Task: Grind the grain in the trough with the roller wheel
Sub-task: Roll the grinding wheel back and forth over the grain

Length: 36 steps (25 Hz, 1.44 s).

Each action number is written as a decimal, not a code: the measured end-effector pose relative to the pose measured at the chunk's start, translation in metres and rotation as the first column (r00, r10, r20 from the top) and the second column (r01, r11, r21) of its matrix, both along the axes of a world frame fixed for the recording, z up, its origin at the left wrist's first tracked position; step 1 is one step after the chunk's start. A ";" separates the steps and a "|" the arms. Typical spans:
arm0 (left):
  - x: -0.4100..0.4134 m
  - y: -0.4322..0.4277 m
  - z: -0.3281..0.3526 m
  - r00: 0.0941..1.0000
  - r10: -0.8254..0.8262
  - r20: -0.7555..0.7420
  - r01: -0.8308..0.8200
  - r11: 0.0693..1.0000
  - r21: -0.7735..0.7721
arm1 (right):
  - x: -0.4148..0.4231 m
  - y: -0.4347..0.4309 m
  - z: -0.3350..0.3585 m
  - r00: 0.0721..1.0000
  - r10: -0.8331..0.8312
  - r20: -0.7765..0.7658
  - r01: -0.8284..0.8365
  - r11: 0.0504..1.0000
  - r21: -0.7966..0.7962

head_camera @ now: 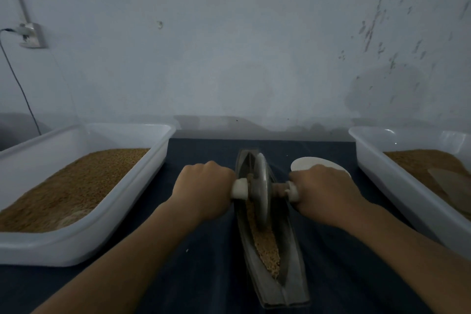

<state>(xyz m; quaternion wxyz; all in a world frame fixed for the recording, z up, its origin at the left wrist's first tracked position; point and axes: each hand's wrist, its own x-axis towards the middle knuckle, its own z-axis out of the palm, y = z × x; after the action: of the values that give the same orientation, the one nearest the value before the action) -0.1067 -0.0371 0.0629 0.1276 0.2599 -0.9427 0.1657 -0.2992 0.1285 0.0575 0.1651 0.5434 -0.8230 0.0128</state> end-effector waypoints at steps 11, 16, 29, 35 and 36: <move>0.028 0.027 -0.005 1.000 -0.013 0.012 0.013 1.000 0.018 | 0.020 0.034 0.011 0.998 0.003 0.062 -0.009 0.996 0.093; -0.020 -0.015 0.003 0.999 0.040 -0.016 -0.040 0.999 -0.015 | -0.004 -0.023 0.014 0.995 -0.071 0.073 0.067 0.997 0.049; 0.033 0.034 -0.010 0.999 -0.036 -0.018 0.036 0.999 -0.036 | 0.028 0.044 -0.001 0.979 -0.009 -0.206 -0.006 0.997 -0.072; -0.008 0.005 0.001 0.998 0.064 -0.023 -0.063 0.997 0.033 | 0.007 -0.013 0.007 0.998 -0.056 -0.042 0.053 0.996 -0.068; -0.010 0.005 0.002 0.997 0.067 -0.025 -0.066 0.997 0.036 | 0.006 -0.016 0.008 0.998 -0.056 -0.033 0.053 0.997 -0.060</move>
<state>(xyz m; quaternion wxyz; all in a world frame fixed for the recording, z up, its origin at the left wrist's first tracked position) -0.1169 -0.0325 0.0650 0.1297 0.2953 -0.9346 0.1500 -0.2937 0.1126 0.0658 0.1958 0.5157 -0.8338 0.0231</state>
